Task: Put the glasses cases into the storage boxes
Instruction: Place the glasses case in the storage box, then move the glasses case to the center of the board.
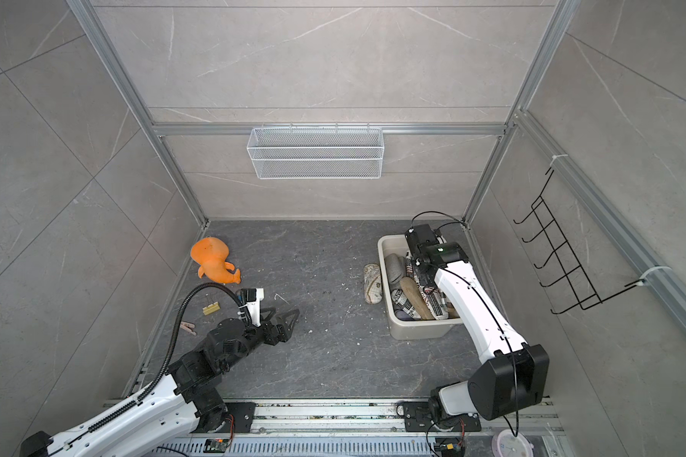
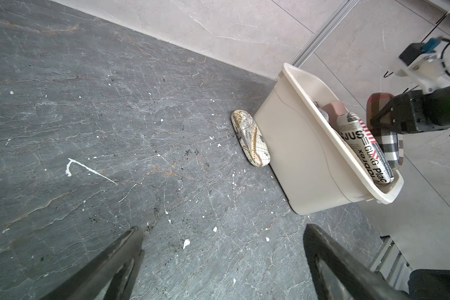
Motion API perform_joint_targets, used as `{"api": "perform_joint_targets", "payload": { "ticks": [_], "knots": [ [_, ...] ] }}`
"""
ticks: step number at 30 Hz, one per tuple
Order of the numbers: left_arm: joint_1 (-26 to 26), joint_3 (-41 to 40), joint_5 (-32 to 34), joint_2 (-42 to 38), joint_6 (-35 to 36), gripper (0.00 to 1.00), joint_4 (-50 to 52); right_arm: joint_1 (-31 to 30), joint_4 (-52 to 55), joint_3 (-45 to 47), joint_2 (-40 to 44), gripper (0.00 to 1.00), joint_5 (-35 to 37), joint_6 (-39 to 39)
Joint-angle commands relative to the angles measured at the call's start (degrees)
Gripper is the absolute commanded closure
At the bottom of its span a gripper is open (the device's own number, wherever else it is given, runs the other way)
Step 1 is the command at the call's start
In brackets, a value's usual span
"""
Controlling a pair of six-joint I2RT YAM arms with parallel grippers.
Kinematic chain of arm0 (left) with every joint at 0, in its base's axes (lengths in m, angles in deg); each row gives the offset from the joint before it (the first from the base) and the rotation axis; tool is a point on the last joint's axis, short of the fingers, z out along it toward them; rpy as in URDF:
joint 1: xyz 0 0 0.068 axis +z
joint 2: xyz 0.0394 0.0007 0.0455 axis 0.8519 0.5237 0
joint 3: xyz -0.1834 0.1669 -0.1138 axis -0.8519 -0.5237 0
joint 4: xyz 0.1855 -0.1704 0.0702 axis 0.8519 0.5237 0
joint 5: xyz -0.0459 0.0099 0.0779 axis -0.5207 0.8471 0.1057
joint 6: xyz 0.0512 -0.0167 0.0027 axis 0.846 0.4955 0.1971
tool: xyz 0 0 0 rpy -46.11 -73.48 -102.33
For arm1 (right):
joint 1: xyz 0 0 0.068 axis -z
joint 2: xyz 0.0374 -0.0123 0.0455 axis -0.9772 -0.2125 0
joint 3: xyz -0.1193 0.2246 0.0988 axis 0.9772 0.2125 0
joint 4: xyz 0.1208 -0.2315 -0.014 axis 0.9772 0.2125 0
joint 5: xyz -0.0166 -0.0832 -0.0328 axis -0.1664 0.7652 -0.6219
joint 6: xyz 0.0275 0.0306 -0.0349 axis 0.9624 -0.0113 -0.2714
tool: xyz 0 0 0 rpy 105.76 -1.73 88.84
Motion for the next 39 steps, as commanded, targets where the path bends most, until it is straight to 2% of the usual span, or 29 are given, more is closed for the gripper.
{"api": "perform_joint_targets", "payload": {
  "ticks": [1,2,4,9,14,16,18,21,28,32,39],
  "knots": [
    [0.0,2.5,-0.5,0.2,0.2,0.02,-1.9,0.3,-1.2,1.1,-1.1,0.54,0.6,0.0],
    [0.0,2.4,-0.7,0.5,0.0,0.02,-2.3,0.3,-1.2,1.0,-1.5,0.42,0.8,0.5],
    [0.0,2.1,-1.1,0.9,-0.4,0.02,-2.8,0.3,-1.2,0.5,-1.2,0.34,-1.8,1.5],
    [0.0,2.3,-1.8,2.4,-0.9,0.02,-3.7,0.3,-2.6,0.1,2.4,0.32,-7.4,3.0],
    [0.0,7.0,-3.0,8.8,0.0,0.02,0.2,0.3,-2.4,-1.2,4.4,0.35,-10.9,3.9],
    [0.0,8.1,-3.5,11.3,-0.2,0.02,0.3,-0.1,-2.9,-2.3,5.7,0.37,-16.3,4.7],
    [0.0,8.4,-3.4,13.0,-0.8,0.02,0.1,-2.8,-3.4,-3.5,7.0,0.37,-18.9,6.2],
    [0.0,9.4,-3.0,15.5,-1.6,0.02,0.0,-8.1,-3.2,-6.0,7.8,0.35,-16.9,8.7],
    [0.1,12.0,-0.8,17.4,-2.6,0.02,3.9,-26.0,-8.3,-6.2,4.6,0.31,-9.9,17.4],
    [0.1,10.9,1.0,14.5,-4.3,0.02,6.8,-30.4,-11.7,-3.7,1.9,0.31,-4.5,21.0],
    [0.1,7.1,7.3,7.0,-8.9,0.02,13.6,-32.3,-16.8,-0.9,-5.5,0.3,-7.5,23.4]
  ]
}}
